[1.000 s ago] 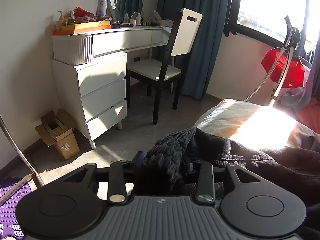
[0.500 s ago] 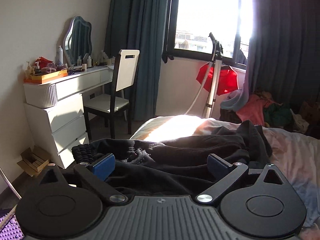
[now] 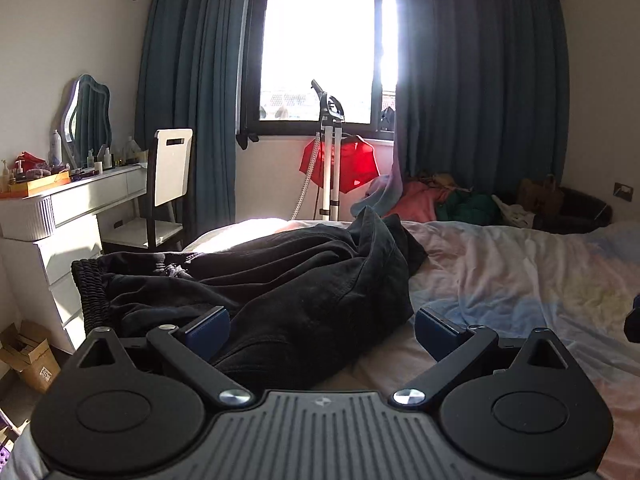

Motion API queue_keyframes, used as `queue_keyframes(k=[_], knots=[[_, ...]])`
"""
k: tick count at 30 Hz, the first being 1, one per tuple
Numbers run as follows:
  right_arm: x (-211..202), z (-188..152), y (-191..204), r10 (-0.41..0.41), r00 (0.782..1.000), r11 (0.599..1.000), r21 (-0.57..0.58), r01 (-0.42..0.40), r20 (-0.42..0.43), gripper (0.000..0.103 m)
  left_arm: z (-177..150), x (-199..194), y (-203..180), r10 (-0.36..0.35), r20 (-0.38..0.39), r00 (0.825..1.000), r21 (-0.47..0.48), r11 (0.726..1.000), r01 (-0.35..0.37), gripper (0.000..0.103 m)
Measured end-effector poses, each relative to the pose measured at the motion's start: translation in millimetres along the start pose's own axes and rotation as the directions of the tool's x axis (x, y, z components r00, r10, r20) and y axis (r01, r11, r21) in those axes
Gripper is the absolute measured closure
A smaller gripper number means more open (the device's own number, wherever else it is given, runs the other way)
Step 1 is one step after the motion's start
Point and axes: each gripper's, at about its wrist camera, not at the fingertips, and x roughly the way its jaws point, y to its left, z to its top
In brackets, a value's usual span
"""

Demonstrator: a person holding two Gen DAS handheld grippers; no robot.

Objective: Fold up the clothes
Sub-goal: 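Lay the trousers flat on the bed and open both grippers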

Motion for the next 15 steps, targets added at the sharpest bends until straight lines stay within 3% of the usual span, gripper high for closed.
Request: queue_keyframes(k=[6, 15], knots=[[0, -35, -27, -0.068, 0.998, 0.988, 0.142, 0.065, 0.015, 0.026, -18, -3, 3, -0.008, 0.004, 1.0, -0.008, 1.0, 0.008, 0.003], [-3, -38, -32, -0.111, 0.993, 0.983, 0.152, 0.104, 0.034, 0.026, -29, 2, -6, -0.043, 0.0, 0.999, 0.02, 0.999, 0.043, 0.002]])
